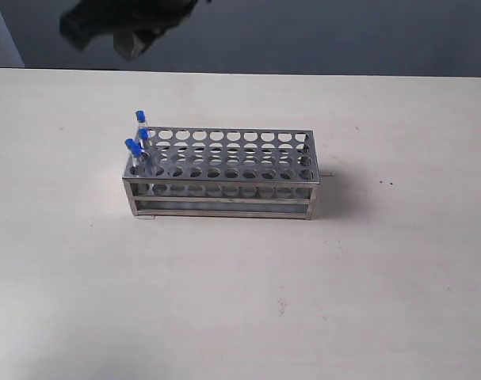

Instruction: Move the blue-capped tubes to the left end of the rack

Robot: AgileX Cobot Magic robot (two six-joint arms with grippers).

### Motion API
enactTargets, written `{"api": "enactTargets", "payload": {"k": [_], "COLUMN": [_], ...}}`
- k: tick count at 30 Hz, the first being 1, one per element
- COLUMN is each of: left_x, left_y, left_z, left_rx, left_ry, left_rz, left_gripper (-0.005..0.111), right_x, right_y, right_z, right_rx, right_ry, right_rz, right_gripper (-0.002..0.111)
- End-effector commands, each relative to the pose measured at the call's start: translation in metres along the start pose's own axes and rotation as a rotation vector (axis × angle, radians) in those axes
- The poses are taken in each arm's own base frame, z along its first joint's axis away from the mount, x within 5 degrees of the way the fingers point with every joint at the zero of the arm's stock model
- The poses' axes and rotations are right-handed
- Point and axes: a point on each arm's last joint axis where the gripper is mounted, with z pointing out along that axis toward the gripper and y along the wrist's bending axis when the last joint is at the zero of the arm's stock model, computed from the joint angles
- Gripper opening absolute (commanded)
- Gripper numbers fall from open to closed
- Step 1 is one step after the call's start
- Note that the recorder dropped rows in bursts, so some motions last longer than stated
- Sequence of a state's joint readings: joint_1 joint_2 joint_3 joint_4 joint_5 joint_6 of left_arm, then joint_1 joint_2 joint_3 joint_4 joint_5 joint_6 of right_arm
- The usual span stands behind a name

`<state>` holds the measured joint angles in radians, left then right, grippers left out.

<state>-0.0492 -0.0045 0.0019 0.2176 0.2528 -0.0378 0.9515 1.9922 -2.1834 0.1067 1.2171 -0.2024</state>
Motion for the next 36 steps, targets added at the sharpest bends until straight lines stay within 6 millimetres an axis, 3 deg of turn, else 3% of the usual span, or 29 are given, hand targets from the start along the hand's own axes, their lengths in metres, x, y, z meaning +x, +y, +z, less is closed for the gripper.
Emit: {"api": "enactTargets", "payload": {"k": [1,6,11,16,20,26,30,36], "left_x": [-0.002,-0.002,-0.002,-0.002,-0.002,-0.002,-0.002,-0.002], "left_y": [0.0,0.0,0.0,0.0,0.0,0.0,0.0,0.0], "left_z": [0.0,0.0,0.0,0.0,0.0,0.0,0.0,0.0], "left_rx": [0.006,0.006,0.006,0.006,0.006,0.006,0.006,0.006], "left_ry": [-0.011,-0.011,-0.011,-0.011,-0.011,-0.011,-0.011,-0.011], "left_rz": [0.001,0.001,0.001,0.001,0.001,0.001,0.001,0.001], "left_gripper": [0.0,0.0,0.0,0.0,0.0,0.0,0.0,0.0], "right_x": [-0.003,0.009,0.033,0.061,0.075,0.091,0.113,0.163], "right_y": [0.006,0.015,0.02,0.017,0.022,0.029,0.031,0.027], "right_z": [-0.085,-0.154,-0.189,-0.224,-0.256,-0.287,-0.307,-0.305], "right_rx": [0.039,0.053,0.094,0.186,0.201,0.183,0.23,0.354], "right_ry": [-0.16,-0.285,-0.304,-0.343,-0.416,-0.489,-0.52,-0.482], "right_rz": [-0.011,-0.022,-0.019,0.193,0.197,0.202,0.195,0.195], "right_gripper": [-0.001,-0.001,-0.001,-0.001,-0.001,-0.001,-0.001,-0.001]}}
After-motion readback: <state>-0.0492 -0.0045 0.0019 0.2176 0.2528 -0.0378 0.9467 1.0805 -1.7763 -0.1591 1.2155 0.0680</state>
